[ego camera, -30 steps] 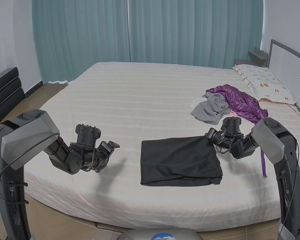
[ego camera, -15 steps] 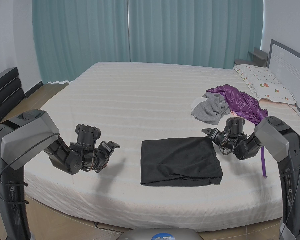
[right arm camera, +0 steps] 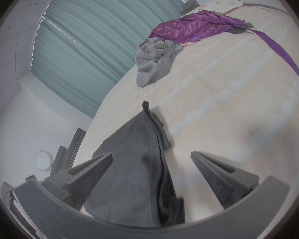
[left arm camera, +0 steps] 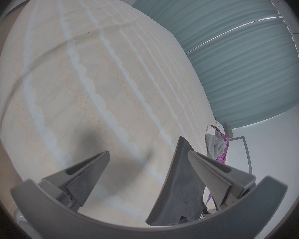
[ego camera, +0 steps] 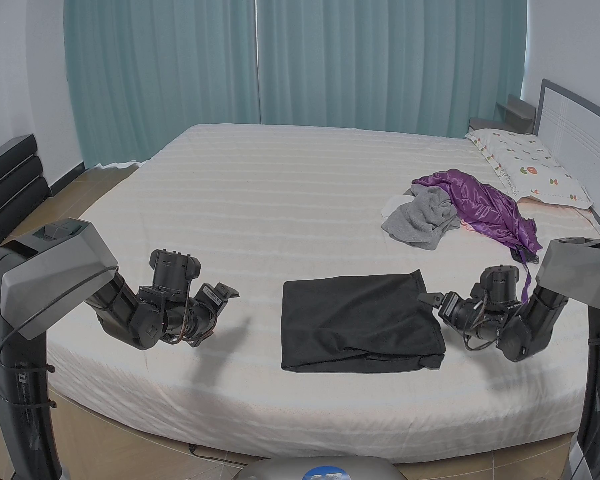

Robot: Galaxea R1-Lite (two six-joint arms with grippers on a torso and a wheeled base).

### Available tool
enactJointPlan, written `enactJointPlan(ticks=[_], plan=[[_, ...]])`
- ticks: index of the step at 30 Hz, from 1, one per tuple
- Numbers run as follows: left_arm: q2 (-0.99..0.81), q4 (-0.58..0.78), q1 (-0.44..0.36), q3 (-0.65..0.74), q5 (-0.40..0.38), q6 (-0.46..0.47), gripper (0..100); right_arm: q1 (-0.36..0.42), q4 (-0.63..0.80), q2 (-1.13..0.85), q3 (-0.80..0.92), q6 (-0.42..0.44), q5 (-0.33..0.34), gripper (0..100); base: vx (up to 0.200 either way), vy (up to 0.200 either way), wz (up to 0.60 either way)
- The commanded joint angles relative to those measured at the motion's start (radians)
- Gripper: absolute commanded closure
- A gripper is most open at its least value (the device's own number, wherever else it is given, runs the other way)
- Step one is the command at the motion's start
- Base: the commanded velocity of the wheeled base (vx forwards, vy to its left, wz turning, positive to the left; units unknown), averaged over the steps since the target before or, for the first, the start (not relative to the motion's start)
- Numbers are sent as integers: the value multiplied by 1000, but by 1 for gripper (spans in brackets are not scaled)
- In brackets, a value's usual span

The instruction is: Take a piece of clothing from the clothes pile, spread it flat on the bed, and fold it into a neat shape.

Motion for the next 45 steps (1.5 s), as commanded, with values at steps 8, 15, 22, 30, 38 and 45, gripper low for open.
enactJointPlan(ticks=[8, 15, 22, 30, 38, 45], plan=[[-1, -1, 0, 7, -4, 4, 0, 72, -277, -147, 425, 35, 102, 0, 0, 0, 0], [-1, -1, -2, 7, -4, 5, 0, 76, -283, -131, 435, 38, 100, 0, 0, 0, 0], [-1, -1, -2, 7, -4, 5, 0, 95, -274, -126, 442, 39, 96, 0, 0, 0, 0], [-1, -1, -5, 7, -4, 8, 0, 101, -268, -114, 433, 58, 82, 0, 0, 0, 0], [1, -1, -54, 17, 1, 27, 0, 90, -268, -98, 412, 58, 50, 0, 0, 0, 0], [-5, -1, -97, 39, 2, 28, 0, 84, -266, -86, 399, 61, 48, 0, 0, 0, 0]])
